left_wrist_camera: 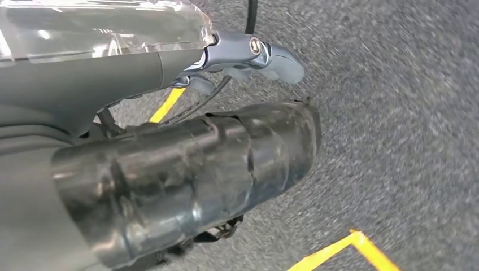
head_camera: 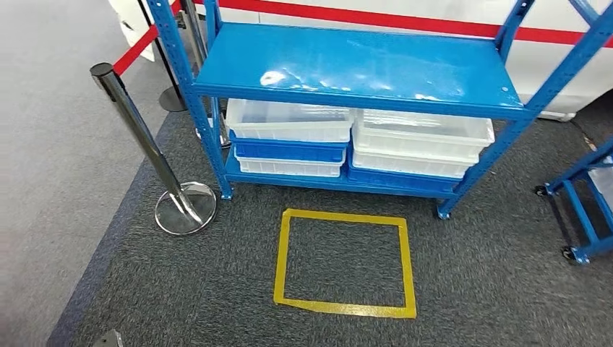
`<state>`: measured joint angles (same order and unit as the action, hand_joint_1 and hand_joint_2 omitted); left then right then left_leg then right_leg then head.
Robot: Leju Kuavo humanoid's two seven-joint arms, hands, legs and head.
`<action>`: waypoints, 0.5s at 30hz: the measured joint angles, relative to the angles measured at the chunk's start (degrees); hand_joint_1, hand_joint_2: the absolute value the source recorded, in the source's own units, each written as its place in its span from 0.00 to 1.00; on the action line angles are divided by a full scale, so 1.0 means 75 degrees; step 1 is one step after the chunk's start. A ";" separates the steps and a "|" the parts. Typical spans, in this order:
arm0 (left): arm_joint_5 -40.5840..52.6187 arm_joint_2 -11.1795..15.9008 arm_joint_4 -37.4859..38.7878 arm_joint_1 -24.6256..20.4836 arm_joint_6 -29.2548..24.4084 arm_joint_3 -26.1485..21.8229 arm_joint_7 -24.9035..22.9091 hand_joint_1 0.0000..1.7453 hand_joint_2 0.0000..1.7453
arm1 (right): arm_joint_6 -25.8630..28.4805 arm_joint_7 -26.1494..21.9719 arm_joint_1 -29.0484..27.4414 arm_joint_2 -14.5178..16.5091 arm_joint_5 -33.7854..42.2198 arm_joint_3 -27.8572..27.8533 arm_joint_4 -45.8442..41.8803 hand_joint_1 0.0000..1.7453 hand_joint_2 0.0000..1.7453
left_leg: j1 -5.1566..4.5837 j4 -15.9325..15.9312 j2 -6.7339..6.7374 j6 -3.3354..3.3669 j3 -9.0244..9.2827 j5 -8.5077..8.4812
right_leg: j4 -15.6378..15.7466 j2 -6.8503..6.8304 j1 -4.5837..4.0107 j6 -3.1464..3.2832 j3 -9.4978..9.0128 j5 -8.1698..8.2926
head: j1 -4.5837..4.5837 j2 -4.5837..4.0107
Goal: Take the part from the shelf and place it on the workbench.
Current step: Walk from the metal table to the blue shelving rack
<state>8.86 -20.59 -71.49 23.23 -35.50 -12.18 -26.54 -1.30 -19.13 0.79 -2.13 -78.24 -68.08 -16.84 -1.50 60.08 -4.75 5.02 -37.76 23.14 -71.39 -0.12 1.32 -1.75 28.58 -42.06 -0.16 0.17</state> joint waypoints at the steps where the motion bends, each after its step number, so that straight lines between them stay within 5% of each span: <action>1: -0.0001 0.0000 0.0014 0.0007 0.0000 -0.0009 -0.0001 0.00 0.00 | 0.0000 0.0001 -0.0013 0.0001 -0.0001 -0.0008 0.0001 0.00 0.00 | -0.0007 0.0000 -0.0126 -0.0018 0.0091 0.0062 | 0.0335 0.0058 -0.0001 0.0023 0.0126 0.0452 | -0.0001 0.0000; 3: -0.0003 -0.0001 0.0046 0.0013 0.0000 -0.0025 -0.0001 0.00 0.00 | 0.0001 -0.0001 -0.0043 -0.0009 -0.0001 -0.0023 0.0003 0.00 0.00 | -0.0009 0.0009 -0.0356 -0.0068 0.0218 0.0159 | 0.1110 0.0447 0.0003 0.0091 0.0187 0.1210 | 0.0015 0.0000; 4: -0.0004 -0.0002 0.0059 0.0011 0.0000 -0.0030 -0.0002 0.00 0.00 | 0.0000 -0.0003 -0.0063 -0.0013 0.0001 -0.0033 0.0005 0.00 0.00 | 0.0000 0.0019 -0.0467 -0.0097 0.0236 0.0182 | 0.1369 0.0630 0.0000 0.0116 0.0169 0.1375 | 0.0030 0.0000; 5: -0.0007 -0.0003 0.0072 0.0017 0.0000 -0.0034 -0.0003 0.00 0.00 | -0.0001 0.0000 -0.0076 -0.0018 0.0000 -0.0042 0.0006 0.00 0.00 | 0.0019 0.0017 -0.0578 -0.0135 0.0231 0.0191 | 0.1478 0.0754 -0.0011 0.0136 0.0147 0.1403 | 0.0044 0.0000; 7: -0.0011 -0.0001 0.0082 0.0042 -0.0001 -0.0040 -0.0003 0.00 0.00 | -0.0002 0.0006 -0.0053 -0.0009 -0.0002 -0.0056 0.0003 0.00 0.00 | 0.0035 -0.0018 -0.0786 -0.0229 0.0220 0.0183 | 0.1624 0.0639 0.0003 0.0176 0.0046 0.1390 | 0.0053 0.0000; 9: -0.0007 0.0001 0.0084 0.0058 -0.0002 -0.0043 0.0000 0.00 0.00 | -0.0004 0.0004 -0.0010 0.0000 -0.0004 -0.0062 -0.0010 0.00 0.00 | -0.0024 0.0107 -0.0488 -0.0331 0.0179 0.0291 | 0.1778 0.0421 0.0057 0.0263 -0.0118 0.1424 | 0.0099 0.0000; 12: 0.0004 0.0003 0.0087 -0.0005 -0.0001 -0.0047 0.0002 0.00 0.00 | -0.0005 -0.0002 -0.0054 0.0012 -0.0004 -0.0068 -0.0016 0.00 0.00 | 0.0030 0.1291 0.0408 -0.0503 -0.0407 0.0832 | 0.1911 0.0020 0.0077 0.0354 -0.0343 0.1390 | 0.0211 0.0000; 14: 0.0003 0.0004 0.0087 -0.0010 0.0000 -0.0052 0.0001 0.00 0.00 | -0.0002 0.0002 -0.0072 0.0012 -0.0004 -0.0072 -0.0017 0.00 0.00 | 0.0166 0.1950 0.0570 -0.0611 -0.0803 0.0950 | 0.1915 -0.0246 0.0082 0.0334 -0.0444 0.1300 | 0.0213 0.0000; 15: 0.0003 0.0005 0.0087 -0.0004 0.0000 -0.0055 0.0001 0.00 0.00 | -0.0002 0.0003 -0.0071 0.0013 -0.0004 -0.0074 -0.0017 0.00 0.00 | 0.0223 0.1873 0.0605 -0.0653 -0.0797 0.0797 | 0.1914 -0.0364 0.0090 0.0309 -0.0505 0.1250 | 0.0213 0.0000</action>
<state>8.88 -20.55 -70.84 23.19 -35.50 -12.59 -26.53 -1.31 -19.10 0.26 -2.03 -78.27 -68.63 -16.96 0.17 74.13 -0.21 0.12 -43.74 29.12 -57.03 -2.85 1.99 0.56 24.79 -32.69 1.44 0.17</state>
